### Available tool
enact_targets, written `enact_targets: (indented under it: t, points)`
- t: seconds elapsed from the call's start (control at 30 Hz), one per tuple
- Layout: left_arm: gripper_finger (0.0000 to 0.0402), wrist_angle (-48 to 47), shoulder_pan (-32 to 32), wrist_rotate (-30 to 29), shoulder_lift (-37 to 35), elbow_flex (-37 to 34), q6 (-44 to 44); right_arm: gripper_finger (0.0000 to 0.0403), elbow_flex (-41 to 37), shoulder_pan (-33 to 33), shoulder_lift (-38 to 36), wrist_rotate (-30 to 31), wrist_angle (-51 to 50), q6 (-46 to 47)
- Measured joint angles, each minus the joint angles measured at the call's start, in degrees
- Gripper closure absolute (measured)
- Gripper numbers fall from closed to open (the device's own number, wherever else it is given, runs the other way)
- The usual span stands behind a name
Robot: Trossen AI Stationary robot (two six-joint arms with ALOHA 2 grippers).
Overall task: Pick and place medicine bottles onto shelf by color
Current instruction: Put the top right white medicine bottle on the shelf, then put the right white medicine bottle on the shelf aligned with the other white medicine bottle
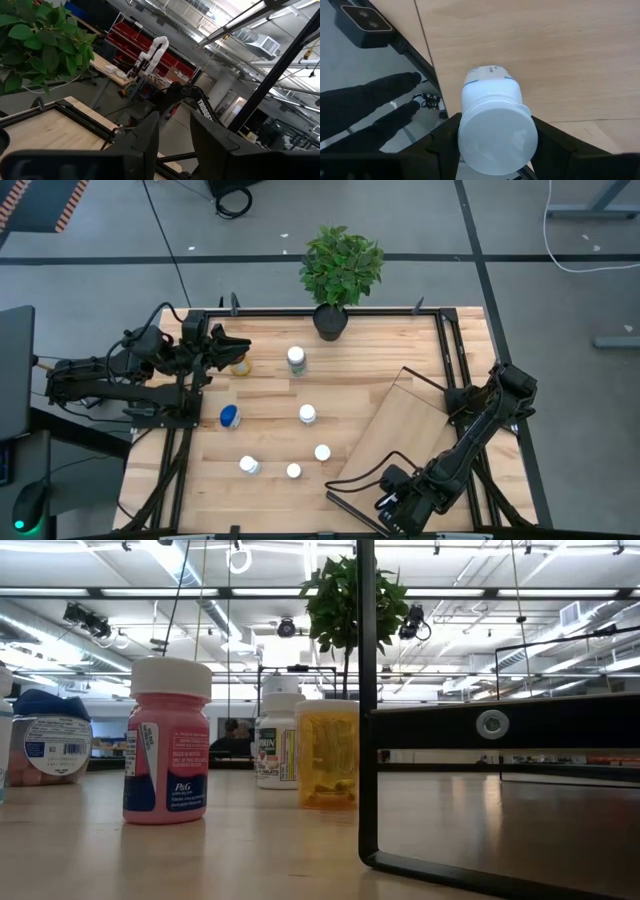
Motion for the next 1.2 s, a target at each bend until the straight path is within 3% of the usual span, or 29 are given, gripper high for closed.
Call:
enact_targets:
  t: [0.47, 0.97, 1.2]
  points:
    - [0.0261, -0.07, 0.02, -0.02, 0.0, 0.0, 0.06, 0.0127, 0.3, 0.0, 0.02, -0.03, 1.85, 1.11]
    - [0.0234, -1.76, 0.02, -2.6, 0.04, 0.0, 0.08, 0.0122, 5.62, 0.0, 0.02, -0.5, 1.59, 2.0]
    - [0.0213, -2.93, 0.02, -2.6, 0.04, 0.0, 0.08, 0.0122, 8.76, 0.0, 0.02, -0.69, -3.88, 2.52]
